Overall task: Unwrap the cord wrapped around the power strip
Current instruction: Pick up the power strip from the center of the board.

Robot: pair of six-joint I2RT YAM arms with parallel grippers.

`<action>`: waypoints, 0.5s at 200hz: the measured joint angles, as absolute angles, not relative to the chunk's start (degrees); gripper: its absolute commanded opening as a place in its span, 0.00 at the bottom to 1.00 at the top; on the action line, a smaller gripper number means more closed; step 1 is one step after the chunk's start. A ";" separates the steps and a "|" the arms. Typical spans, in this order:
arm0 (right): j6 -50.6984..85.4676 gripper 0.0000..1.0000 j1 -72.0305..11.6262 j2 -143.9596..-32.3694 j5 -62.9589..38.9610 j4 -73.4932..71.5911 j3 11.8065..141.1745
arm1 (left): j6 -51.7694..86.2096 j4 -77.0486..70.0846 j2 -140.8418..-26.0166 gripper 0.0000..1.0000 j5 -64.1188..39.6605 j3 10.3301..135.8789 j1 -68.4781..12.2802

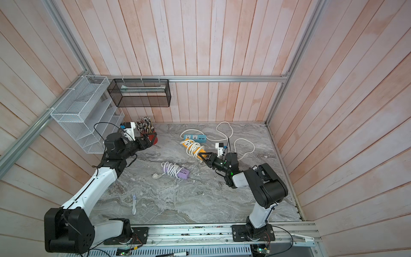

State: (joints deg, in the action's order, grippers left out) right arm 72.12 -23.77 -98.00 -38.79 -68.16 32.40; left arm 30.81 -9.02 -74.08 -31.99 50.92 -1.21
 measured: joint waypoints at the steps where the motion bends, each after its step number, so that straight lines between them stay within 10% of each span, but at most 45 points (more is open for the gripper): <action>1: 72.05 0.00 -23.75 -97.82 -38.98 -68.03 32.47 | 31.07 -9.19 -74.22 1.00 -32.27 50.89 -1.15; 100: 81.17 0.00 -21.65 -94.91 -50.26 -67.77 36.07 | 47.90 -25.06 -84.79 1.00 -55.55 51.09 -0.34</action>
